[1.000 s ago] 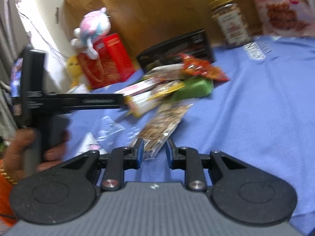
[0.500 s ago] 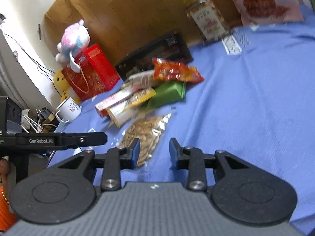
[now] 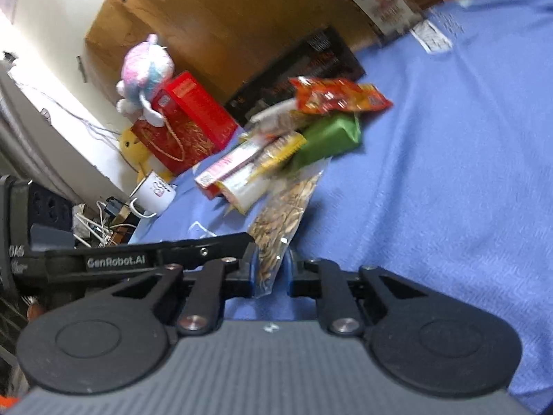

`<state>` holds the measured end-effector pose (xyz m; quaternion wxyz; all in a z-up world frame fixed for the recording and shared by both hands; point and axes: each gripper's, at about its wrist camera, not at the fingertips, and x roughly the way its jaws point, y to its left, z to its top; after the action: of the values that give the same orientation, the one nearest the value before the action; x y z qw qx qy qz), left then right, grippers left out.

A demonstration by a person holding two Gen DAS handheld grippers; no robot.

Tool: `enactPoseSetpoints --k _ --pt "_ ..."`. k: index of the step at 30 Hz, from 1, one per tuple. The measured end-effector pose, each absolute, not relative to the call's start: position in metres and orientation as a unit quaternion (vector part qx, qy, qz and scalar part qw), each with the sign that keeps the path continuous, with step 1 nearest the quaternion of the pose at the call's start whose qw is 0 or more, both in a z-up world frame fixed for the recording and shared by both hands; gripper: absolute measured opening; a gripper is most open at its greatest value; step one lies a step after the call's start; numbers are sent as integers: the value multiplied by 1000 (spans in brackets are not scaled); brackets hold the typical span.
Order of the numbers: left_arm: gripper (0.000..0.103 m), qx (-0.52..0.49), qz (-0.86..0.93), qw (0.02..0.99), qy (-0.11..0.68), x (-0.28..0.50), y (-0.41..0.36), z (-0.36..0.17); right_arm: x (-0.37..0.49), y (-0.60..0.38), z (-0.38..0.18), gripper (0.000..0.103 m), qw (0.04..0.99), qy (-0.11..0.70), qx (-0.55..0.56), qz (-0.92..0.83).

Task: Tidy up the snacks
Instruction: 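Lower the peanut bag into the tin box and open the right gripper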

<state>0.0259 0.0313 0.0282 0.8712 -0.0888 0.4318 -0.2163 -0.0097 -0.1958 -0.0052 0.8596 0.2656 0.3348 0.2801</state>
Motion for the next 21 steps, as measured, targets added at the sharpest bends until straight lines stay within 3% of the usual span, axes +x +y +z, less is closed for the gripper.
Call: enactPoseSetpoints --k 11,21 --pt "36 -92 -250 897 354 36 22 89 -5 -212 44 18 875 257 275 304" --pt "37 -87 -189 928 310 153 34 121 113 -184 73 18 894 228 231 309"
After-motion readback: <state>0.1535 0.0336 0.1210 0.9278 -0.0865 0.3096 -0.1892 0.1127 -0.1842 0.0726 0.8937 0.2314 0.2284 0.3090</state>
